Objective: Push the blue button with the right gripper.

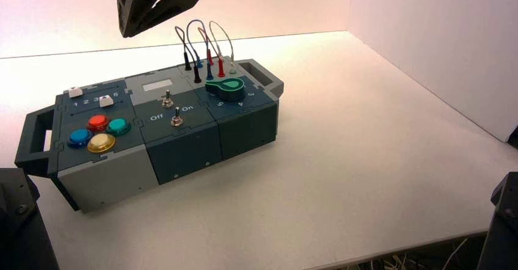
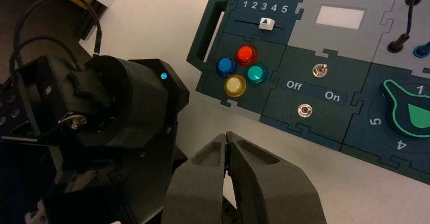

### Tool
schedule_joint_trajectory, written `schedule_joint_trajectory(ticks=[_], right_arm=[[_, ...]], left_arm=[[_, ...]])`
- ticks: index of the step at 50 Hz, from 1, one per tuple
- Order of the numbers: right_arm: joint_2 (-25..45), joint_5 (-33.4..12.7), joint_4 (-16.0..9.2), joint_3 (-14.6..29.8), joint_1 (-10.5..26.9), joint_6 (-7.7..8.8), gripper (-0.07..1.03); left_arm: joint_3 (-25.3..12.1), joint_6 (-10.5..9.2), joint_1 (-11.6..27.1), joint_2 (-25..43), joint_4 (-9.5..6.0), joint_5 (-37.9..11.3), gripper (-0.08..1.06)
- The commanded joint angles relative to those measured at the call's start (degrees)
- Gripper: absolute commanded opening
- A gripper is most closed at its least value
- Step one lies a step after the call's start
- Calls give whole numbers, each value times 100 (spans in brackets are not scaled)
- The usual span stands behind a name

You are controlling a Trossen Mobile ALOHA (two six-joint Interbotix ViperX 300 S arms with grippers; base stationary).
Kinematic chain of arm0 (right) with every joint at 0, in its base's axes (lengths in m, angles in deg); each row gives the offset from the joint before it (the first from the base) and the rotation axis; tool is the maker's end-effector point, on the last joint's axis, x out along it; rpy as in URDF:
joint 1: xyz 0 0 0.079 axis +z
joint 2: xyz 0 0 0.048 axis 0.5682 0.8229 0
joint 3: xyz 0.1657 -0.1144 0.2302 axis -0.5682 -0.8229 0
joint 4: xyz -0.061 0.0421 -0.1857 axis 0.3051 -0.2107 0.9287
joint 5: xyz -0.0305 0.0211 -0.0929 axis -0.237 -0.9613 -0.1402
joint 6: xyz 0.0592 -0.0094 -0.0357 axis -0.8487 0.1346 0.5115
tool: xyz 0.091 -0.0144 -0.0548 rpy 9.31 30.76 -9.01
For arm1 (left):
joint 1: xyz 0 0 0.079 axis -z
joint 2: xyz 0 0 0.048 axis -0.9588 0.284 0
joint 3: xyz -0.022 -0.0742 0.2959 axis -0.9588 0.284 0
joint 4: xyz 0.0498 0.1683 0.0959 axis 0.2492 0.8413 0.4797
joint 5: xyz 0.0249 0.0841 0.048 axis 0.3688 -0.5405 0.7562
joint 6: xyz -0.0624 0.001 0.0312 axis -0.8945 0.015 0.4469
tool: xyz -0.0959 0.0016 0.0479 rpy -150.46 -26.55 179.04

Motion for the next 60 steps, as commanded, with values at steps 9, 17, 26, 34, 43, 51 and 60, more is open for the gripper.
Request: schedule_joint_trajectory(ticks=[9, 17, 26, 34, 43, 51, 60], right_arm=[[-79, 26, -26, 167, 18, 18, -2], [-70, 26, -26, 167, 18, 18, -2], [114, 26, -79, 308, 132, 18, -2], [360, 26, -88, 598, 316, 26, -2], [650, -53, -132, 879, 457, 18, -2], [967, -53, -193, 1125, 466, 18, -2], [1239, -62, -185, 1424, 466, 26, -2]], left_arm=[[-97, 0, -26, 44, 18, 26, -4], [-97, 0, -26, 53, 18, 26, -4], [-97, -9, -35, 53, 18, 18, -4], [-97, -9, -26, 53, 18, 26, -4], [-105, 9, -26, 53, 18, 18, -4], [-97, 18, -26, 35, 18, 18, -4], [-97, 18, -26, 35, 18, 18, -4]])
